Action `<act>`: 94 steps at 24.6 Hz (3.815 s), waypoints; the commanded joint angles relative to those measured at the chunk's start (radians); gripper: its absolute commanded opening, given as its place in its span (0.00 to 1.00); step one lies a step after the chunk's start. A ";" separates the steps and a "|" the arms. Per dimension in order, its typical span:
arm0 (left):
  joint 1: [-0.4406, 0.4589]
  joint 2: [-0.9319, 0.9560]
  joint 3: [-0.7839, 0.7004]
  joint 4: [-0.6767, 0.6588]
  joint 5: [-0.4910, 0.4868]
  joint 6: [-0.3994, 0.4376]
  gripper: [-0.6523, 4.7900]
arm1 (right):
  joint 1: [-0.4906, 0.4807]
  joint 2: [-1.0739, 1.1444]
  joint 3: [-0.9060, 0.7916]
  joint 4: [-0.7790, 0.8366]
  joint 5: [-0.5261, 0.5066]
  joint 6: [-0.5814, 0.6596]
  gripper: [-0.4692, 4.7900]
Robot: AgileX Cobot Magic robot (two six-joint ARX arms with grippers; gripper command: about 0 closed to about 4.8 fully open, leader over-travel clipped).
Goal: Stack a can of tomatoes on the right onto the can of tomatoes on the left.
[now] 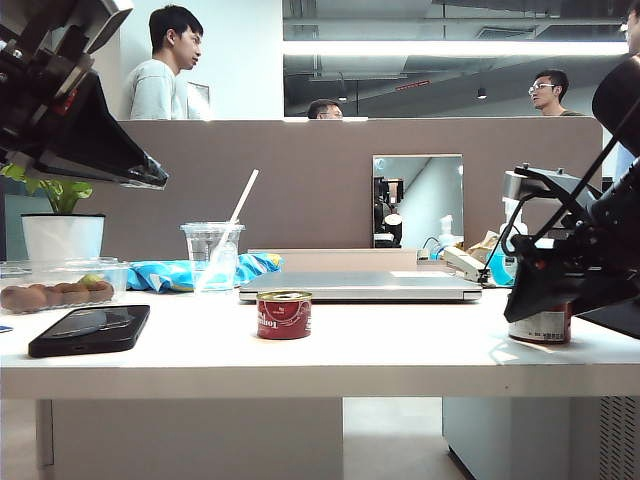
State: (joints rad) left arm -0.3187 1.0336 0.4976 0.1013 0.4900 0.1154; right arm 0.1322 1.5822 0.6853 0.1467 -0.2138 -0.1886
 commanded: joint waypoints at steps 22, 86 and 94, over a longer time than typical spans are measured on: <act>0.000 -0.014 0.003 0.020 -0.082 0.008 0.11 | 0.460 0.256 0.477 -0.067 -0.029 -0.075 0.49; -0.002 -0.024 0.004 0.250 -0.111 -0.020 0.11 | 0.472 -0.035 0.572 -0.466 0.131 -0.043 0.07; -0.002 -0.024 0.004 0.245 -0.115 -0.019 0.11 | 0.478 -0.270 0.572 -0.544 0.126 0.116 0.07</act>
State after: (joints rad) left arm -0.3191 1.0119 0.4976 0.3351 0.3763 0.0998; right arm 0.6109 1.3346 1.2545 -0.3653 -0.0864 -0.1181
